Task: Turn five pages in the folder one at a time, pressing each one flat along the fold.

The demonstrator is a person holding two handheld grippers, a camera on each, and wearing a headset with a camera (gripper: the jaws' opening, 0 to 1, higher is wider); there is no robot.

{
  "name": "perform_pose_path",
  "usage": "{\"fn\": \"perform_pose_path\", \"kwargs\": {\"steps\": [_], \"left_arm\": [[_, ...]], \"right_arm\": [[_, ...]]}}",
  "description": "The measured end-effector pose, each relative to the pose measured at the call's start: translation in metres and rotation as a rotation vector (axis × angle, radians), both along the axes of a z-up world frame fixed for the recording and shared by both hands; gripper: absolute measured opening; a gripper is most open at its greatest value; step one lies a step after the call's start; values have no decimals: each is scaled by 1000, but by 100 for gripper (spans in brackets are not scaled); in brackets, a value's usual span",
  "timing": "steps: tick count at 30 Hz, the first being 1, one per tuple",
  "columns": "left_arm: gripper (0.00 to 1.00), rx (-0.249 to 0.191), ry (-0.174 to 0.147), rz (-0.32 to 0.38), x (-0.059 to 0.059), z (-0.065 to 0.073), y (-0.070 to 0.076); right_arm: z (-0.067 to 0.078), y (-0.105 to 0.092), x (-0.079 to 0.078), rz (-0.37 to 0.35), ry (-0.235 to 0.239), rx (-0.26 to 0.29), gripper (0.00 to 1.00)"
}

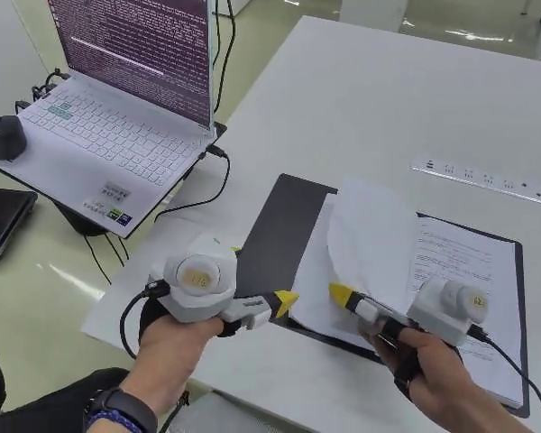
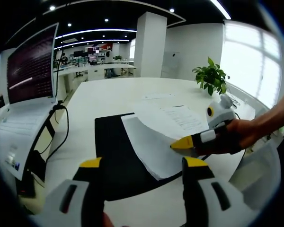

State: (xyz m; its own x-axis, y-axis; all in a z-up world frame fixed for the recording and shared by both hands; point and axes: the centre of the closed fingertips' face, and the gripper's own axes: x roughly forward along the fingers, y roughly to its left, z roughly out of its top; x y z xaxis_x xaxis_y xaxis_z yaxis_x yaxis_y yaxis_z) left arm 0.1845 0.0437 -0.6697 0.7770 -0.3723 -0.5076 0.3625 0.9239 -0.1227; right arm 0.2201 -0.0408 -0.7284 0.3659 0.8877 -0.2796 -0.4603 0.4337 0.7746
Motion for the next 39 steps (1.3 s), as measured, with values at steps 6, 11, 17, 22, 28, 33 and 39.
{"fn": "perform_pose_path", "kwargs": {"steps": [6,11,17,22,28,33,39], "left_arm": [[66,-14,0,13,-1,1,6],[66,-19,3,22,-4,1,8],[66,-16,7,21,-8,2,9],[66,-21,4,31,-8,4,12],[66,-21,4,29,-9,4,12],[66,-22,7,36,-12,2,13],[66,-21,10,39,-14,2,14]], "right_arm": [[-6,8,1,-1,20,-3,0],[-12,15,2,-6,44,-1,0],[-28,22,4,-5,73,-24,0],[-38,24,4,4,72,-76,0],[-47,26,-1,15,72,-124,0],[-56,30,-11,60,59,-163,5],[-60,30,-8,59,54,-157,10]]}}
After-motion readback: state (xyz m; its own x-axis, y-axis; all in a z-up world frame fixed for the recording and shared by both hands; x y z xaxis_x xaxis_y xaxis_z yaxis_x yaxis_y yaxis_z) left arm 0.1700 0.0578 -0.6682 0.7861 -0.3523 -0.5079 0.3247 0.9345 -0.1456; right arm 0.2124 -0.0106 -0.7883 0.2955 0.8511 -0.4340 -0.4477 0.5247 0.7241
